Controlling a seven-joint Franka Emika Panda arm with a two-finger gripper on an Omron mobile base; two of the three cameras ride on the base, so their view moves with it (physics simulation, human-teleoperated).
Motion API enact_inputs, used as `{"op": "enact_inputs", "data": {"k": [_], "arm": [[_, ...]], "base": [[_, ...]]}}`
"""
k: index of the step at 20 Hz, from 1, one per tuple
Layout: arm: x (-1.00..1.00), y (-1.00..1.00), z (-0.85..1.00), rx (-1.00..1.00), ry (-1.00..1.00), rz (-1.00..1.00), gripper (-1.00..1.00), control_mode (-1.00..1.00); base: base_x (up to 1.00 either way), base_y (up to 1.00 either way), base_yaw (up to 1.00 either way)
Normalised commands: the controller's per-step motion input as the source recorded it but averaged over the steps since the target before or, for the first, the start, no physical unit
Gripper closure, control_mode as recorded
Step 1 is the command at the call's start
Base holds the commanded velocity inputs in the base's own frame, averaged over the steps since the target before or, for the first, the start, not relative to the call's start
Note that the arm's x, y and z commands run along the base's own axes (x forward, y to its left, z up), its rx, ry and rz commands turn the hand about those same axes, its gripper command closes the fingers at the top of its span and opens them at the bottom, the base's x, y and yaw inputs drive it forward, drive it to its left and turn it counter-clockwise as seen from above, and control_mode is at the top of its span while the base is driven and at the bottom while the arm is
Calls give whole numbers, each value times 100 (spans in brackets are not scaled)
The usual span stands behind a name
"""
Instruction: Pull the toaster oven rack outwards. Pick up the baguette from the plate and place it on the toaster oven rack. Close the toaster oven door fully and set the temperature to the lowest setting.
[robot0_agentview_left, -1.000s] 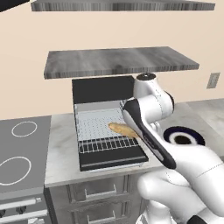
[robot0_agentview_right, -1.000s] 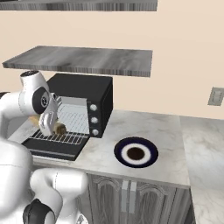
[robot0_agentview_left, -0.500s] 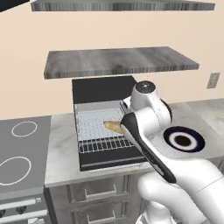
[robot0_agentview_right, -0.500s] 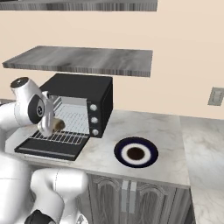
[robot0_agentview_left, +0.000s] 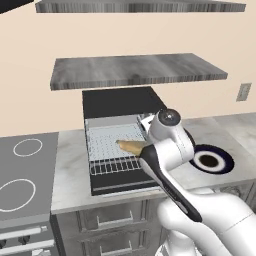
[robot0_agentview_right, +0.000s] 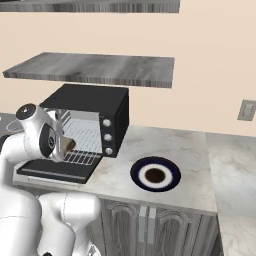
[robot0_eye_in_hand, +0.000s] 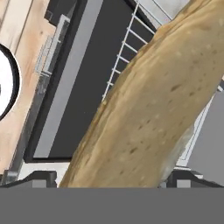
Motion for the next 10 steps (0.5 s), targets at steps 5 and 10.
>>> {"op": "enact_inputs", "data": {"k": [5, 10], "arm": [[33, 23, -31, 0, 0, 4, 100, -100], [40, 31, -36, 0, 0, 5, 100, -100]], "base": [[0, 0, 0], [0, 0, 0]]}}
